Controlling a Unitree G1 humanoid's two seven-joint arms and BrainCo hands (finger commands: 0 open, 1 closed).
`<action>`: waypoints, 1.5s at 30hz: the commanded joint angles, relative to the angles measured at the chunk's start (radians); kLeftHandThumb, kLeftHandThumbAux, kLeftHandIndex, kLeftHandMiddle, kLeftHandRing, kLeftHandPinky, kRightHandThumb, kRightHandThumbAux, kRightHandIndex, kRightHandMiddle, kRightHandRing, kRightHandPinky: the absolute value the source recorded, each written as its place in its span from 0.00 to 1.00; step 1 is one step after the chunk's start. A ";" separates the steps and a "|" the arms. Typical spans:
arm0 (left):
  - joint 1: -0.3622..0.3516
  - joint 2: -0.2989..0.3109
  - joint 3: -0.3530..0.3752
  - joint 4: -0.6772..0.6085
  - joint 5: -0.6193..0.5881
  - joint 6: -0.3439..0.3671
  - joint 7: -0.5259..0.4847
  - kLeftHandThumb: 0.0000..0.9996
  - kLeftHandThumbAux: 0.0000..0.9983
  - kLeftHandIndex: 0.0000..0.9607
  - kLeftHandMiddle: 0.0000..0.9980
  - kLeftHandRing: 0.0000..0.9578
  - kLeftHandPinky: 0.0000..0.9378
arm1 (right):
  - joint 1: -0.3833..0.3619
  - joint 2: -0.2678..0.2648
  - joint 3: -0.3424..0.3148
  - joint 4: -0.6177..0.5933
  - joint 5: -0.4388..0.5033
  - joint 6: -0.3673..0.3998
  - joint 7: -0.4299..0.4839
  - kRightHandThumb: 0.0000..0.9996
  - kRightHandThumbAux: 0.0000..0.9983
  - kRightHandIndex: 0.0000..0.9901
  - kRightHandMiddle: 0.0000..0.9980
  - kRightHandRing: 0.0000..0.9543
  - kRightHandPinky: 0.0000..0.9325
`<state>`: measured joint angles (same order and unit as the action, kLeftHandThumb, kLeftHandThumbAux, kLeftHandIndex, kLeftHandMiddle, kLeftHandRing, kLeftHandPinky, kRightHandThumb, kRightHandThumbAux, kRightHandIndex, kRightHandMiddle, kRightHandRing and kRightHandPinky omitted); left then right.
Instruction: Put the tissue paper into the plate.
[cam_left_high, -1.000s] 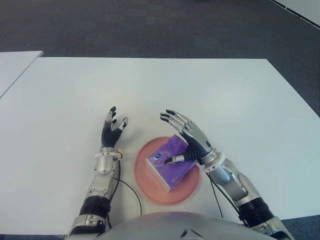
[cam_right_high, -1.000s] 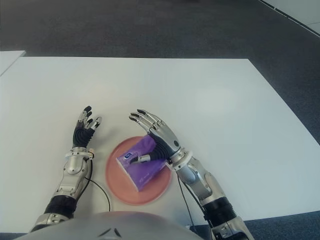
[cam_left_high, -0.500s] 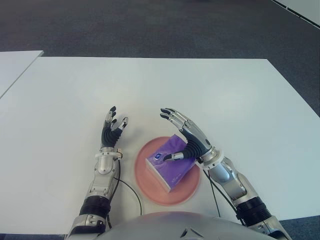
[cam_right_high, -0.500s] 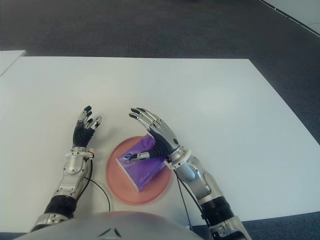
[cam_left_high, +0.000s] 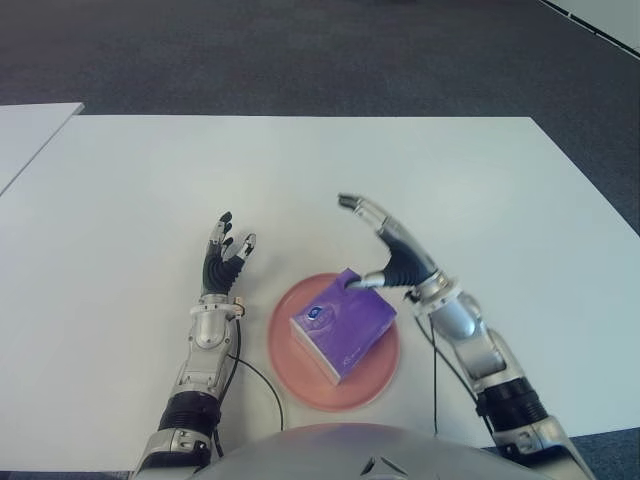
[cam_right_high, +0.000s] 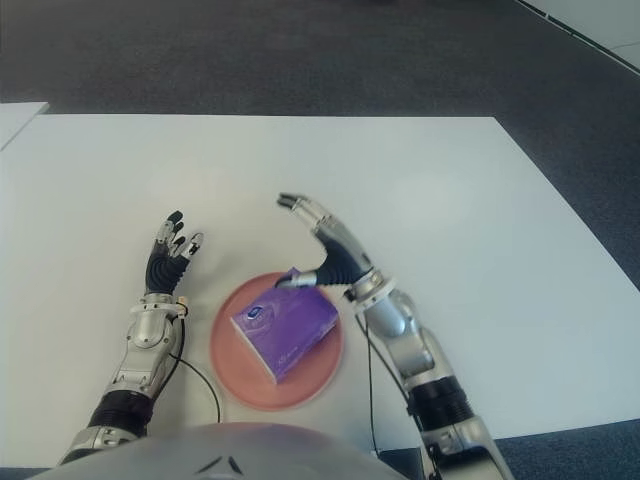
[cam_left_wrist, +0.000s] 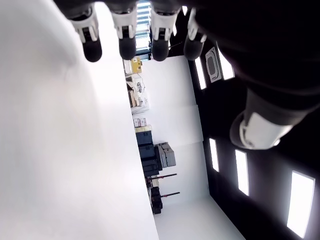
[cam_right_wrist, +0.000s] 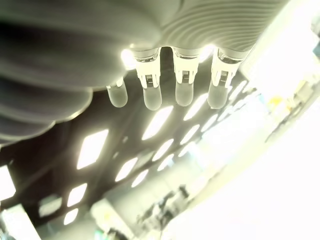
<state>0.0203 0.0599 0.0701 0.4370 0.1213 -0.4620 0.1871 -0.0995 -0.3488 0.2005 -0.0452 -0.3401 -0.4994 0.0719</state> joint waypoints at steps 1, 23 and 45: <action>0.002 0.005 0.005 0.006 -0.001 0.022 0.002 0.05 0.54 0.00 0.00 0.00 0.00 | -0.048 0.046 -0.046 -0.038 0.102 0.073 0.020 0.12 0.38 0.00 0.00 0.00 0.00; -0.003 0.004 0.004 0.016 -0.012 0.009 -0.005 0.07 0.56 0.00 0.00 0.00 0.00 | -0.174 0.222 -0.296 0.047 0.276 0.281 -0.157 0.03 0.47 0.00 0.00 0.00 0.00; 0.004 -0.004 0.002 0.021 -0.003 -0.027 0.010 0.06 0.57 0.00 0.00 0.00 0.00 | -0.090 0.335 -0.300 0.037 0.332 0.408 -0.183 0.08 0.52 0.00 0.00 0.00 0.00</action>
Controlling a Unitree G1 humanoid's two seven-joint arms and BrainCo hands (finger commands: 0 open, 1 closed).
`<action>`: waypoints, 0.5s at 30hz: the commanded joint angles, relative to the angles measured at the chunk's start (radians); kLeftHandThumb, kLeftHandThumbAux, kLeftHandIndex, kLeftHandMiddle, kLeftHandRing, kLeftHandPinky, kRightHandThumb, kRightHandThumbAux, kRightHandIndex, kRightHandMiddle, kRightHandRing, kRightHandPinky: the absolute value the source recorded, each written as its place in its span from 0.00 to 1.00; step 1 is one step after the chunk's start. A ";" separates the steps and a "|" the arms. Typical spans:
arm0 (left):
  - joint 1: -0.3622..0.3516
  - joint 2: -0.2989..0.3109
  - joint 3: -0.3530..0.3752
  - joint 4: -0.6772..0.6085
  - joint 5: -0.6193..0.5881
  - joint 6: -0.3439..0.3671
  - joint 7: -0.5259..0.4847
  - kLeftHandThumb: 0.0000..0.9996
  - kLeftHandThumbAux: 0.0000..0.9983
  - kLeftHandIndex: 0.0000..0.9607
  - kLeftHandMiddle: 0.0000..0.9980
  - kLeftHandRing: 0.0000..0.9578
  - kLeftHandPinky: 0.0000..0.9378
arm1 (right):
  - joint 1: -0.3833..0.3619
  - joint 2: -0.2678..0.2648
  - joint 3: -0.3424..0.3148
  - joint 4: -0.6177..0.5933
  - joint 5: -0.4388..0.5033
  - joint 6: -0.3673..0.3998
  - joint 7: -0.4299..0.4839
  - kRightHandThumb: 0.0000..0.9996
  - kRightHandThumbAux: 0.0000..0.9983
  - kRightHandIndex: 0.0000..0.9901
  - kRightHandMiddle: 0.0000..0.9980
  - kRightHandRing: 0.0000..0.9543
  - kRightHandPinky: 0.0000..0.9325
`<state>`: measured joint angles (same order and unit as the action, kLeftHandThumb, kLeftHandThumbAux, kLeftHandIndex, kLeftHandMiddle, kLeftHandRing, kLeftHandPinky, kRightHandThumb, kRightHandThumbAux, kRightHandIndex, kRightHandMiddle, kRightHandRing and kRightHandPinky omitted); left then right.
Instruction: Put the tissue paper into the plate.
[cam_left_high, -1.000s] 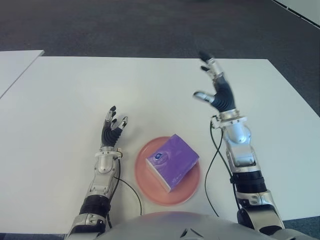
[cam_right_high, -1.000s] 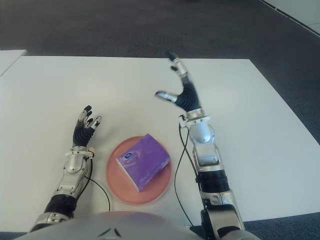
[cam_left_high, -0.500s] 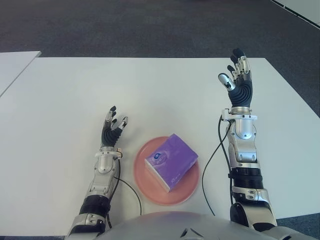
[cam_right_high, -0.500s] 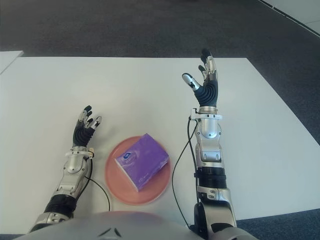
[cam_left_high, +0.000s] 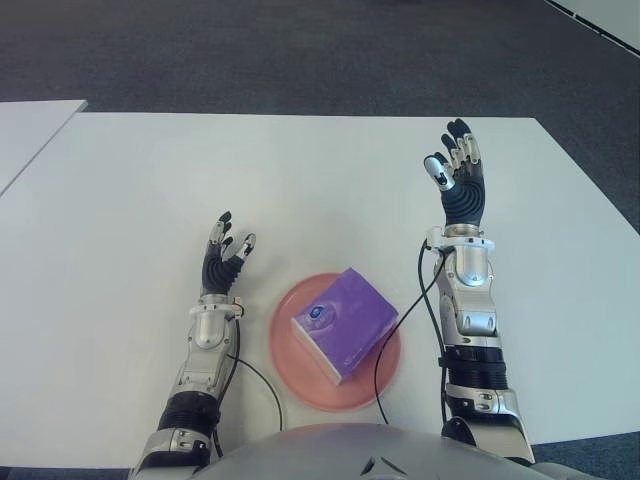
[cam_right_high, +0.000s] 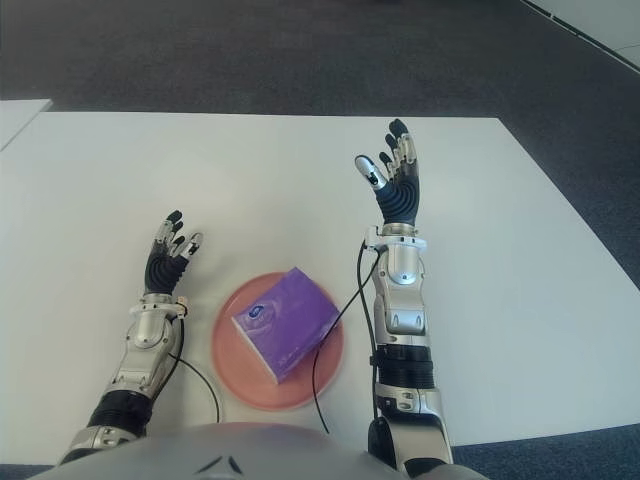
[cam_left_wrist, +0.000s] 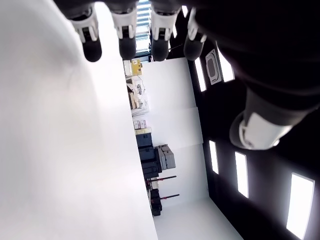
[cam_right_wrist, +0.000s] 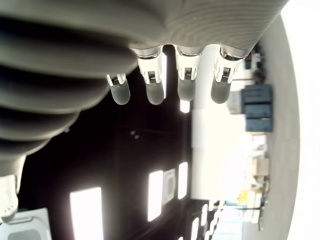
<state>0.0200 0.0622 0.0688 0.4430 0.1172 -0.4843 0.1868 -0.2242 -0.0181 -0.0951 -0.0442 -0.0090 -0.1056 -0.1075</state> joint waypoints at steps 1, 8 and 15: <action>0.004 -0.007 0.004 0.015 0.000 -0.005 0.010 0.06 0.57 0.00 0.00 0.00 0.00 | 0.037 0.004 -0.006 0.041 0.001 0.013 -0.003 0.08 0.52 0.00 0.00 0.00 0.00; -0.001 -0.014 0.009 0.017 -0.011 -0.009 0.009 0.06 0.57 0.00 0.00 0.00 0.00 | 0.066 0.008 -0.002 0.062 0.002 0.030 -0.003 0.08 0.52 0.00 0.00 0.00 0.00; -0.005 -0.019 0.012 0.011 -0.020 -0.003 0.005 0.07 0.57 0.00 0.00 0.00 0.00 | 0.119 0.020 0.023 0.184 -0.022 -0.042 -0.004 0.08 0.50 0.00 0.00 0.00 0.00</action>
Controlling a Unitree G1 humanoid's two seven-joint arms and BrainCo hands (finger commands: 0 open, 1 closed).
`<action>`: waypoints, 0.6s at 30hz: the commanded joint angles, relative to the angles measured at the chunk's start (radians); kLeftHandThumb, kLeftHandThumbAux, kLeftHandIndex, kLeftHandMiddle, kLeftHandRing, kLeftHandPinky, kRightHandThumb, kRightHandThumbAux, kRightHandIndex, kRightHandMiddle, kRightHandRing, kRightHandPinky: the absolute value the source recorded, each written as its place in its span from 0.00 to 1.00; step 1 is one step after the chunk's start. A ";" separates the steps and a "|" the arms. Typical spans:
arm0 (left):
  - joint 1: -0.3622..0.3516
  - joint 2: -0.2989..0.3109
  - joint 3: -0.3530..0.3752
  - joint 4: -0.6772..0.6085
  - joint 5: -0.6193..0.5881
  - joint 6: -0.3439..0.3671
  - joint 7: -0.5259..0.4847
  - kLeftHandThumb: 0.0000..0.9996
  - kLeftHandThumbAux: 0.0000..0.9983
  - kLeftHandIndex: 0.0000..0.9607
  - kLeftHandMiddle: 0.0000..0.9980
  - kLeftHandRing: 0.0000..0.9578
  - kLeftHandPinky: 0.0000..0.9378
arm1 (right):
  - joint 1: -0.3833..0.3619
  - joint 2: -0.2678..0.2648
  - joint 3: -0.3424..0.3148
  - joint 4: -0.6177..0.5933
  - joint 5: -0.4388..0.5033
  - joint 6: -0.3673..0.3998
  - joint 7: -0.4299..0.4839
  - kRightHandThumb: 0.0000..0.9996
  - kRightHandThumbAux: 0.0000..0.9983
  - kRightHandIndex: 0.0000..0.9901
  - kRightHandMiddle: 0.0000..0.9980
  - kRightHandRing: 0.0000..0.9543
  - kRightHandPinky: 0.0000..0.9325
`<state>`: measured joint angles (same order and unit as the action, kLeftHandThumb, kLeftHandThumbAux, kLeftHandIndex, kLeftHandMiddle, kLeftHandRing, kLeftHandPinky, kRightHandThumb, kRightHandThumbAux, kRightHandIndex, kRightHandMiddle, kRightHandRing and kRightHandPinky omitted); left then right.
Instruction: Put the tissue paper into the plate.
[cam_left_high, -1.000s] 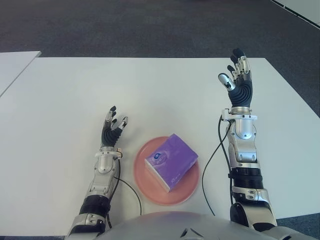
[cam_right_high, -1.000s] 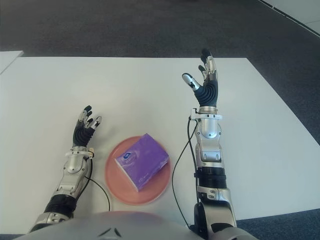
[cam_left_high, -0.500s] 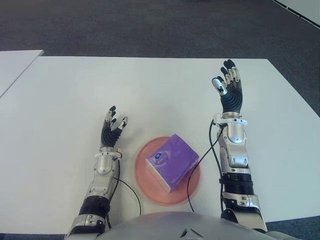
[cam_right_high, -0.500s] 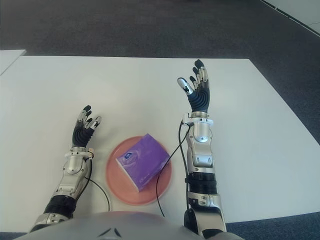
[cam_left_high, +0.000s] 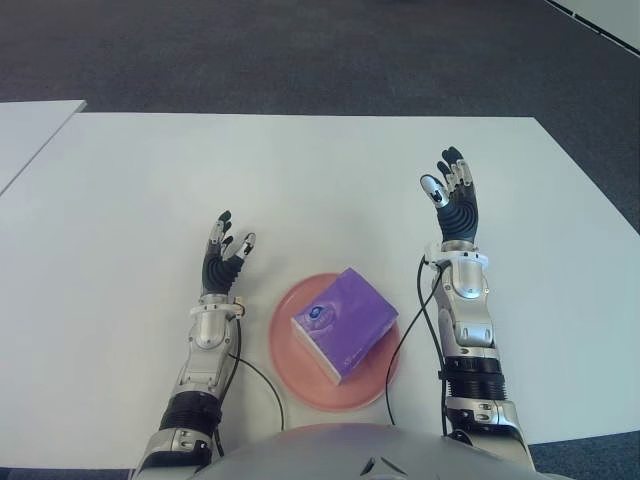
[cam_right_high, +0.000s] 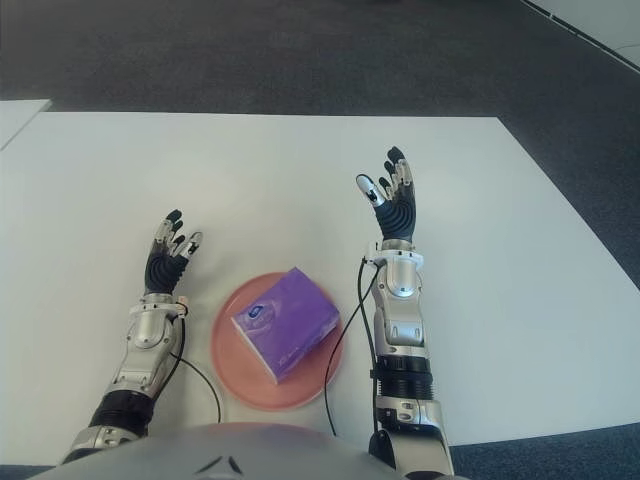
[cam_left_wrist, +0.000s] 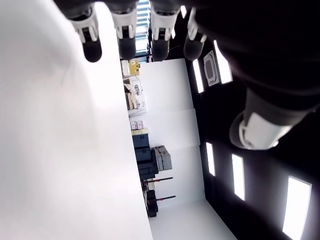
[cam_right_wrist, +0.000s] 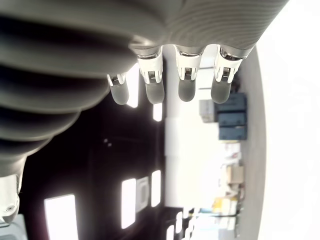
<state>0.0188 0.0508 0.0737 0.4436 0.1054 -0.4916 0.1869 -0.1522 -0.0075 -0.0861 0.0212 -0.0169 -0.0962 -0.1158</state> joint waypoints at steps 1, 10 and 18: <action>-0.005 -0.008 0.006 0.007 -0.008 0.006 0.006 0.07 0.57 0.00 0.00 0.00 0.00 | 0.041 -0.009 0.004 0.193 -0.010 -0.098 0.020 0.08 0.50 0.00 0.00 0.00 0.00; 0.003 -0.002 0.002 -0.022 -0.001 0.017 0.003 0.07 0.55 0.00 0.00 0.00 0.00 | 0.024 -0.073 0.002 0.373 -0.021 -0.189 0.075 0.06 0.46 0.00 0.00 0.00 0.00; 0.007 0.002 0.000 -0.032 0.007 0.027 0.005 0.06 0.54 0.00 0.00 0.00 0.00 | 0.026 -0.107 -0.002 0.398 -0.035 -0.153 0.069 0.06 0.44 0.00 0.00 0.00 0.00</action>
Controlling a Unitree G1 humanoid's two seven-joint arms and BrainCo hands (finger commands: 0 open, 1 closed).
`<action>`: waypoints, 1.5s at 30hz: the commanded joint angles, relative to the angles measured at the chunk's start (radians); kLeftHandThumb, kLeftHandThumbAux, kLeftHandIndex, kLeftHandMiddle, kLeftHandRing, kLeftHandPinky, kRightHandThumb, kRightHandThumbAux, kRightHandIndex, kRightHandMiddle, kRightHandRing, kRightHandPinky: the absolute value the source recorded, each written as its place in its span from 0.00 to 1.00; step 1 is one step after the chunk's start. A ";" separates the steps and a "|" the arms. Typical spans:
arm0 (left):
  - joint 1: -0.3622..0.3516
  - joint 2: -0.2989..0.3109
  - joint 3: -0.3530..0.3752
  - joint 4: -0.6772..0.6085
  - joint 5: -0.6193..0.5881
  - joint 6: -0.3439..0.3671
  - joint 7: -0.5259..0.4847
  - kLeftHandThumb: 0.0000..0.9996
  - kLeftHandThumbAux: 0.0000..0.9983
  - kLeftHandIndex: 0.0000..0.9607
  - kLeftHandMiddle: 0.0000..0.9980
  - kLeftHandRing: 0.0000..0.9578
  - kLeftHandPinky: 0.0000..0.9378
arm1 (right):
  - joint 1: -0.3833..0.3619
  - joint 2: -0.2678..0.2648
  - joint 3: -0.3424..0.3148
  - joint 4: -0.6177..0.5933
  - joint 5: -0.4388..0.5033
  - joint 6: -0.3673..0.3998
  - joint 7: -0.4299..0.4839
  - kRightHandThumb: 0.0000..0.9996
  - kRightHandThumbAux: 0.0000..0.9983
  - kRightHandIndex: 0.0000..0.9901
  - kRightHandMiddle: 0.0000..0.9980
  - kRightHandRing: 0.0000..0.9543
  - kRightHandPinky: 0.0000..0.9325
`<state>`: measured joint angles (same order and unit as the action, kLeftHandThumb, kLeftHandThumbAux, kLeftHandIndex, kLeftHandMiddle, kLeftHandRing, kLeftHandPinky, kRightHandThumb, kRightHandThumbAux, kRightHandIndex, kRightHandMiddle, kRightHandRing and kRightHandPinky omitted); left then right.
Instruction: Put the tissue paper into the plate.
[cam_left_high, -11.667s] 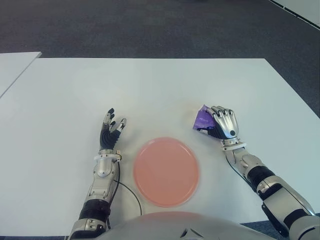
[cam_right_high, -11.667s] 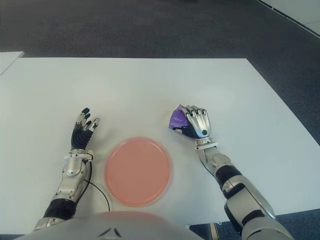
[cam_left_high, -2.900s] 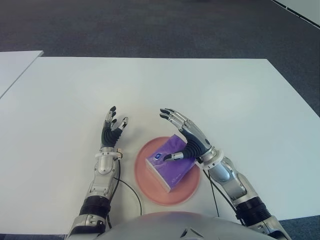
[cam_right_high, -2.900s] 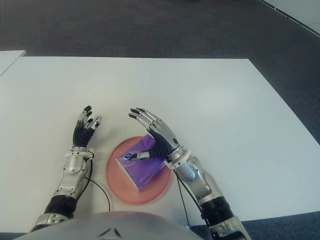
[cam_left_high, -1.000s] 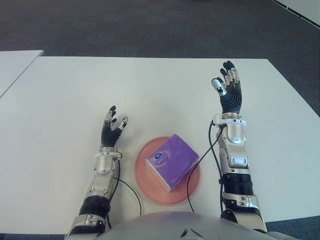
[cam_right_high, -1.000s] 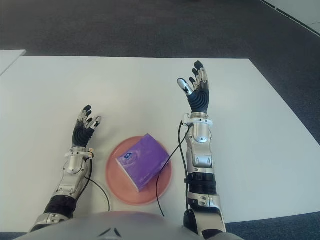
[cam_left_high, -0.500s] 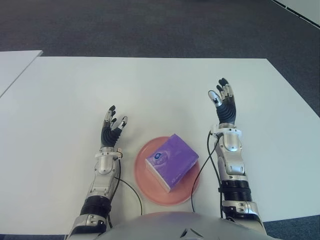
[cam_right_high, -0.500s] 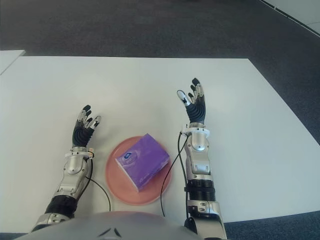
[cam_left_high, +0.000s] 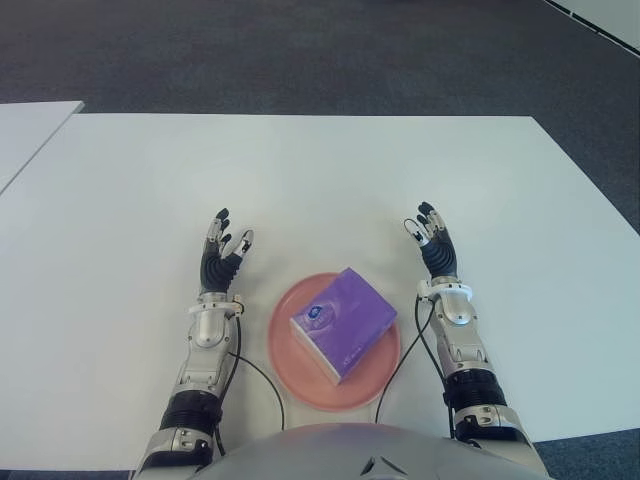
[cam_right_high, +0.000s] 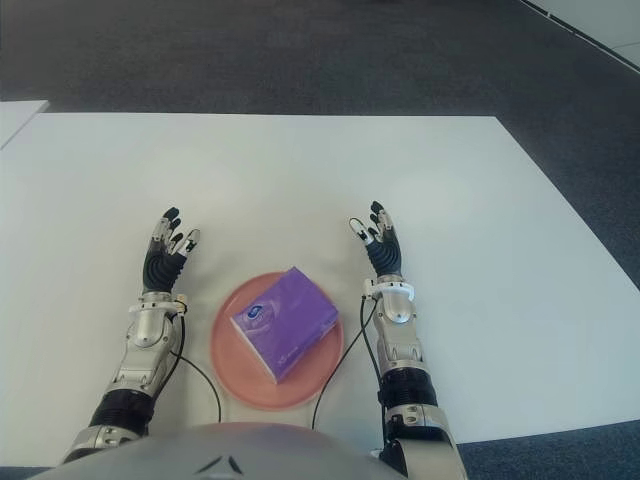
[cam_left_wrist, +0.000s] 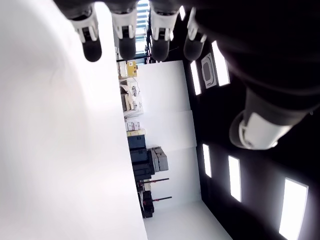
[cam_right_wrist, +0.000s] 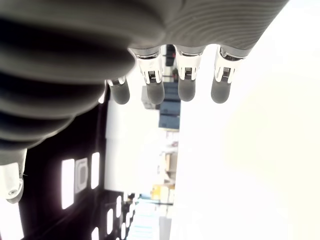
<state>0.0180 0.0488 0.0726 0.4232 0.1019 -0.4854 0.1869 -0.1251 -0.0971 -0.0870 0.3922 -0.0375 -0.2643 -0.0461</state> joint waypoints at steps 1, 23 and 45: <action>0.007 0.004 0.002 -0.012 0.009 0.023 0.005 0.06 0.54 0.00 0.00 0.00 0.00 | 0.000 -0.019 0.000 0.030 -0.016 0.015 -0.003 0.06 0.44 0.00 0.00 0.00 0.00; -0.006 0.007 0.018 0.004 -0.025 0.037 -0.012 0.08 0.55 0.00 0.00 0.00 0.00 | 0.014 -0.029 0.011 0.171 -0.033 -0.053 -0.035 0.05 0.47 0.00 0.00 0.00 0.00; 0.002 -0.001 0.013 -0.026 -0.012 0.035 -0.005 0.07 0.54 0.00 0.00 0.00 0.00 | -0.008 -0.057 0.018 0.300 -0.012 -0.155 0.021 0.03 0.46 0.00 0.00 0.00 0.00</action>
<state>0.0173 0.0514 0.0944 0.3983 0.0805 -0.4578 0.1865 -0.1675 -0.1612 -0.0724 0.6388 -0.0528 -0.4433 -0.0434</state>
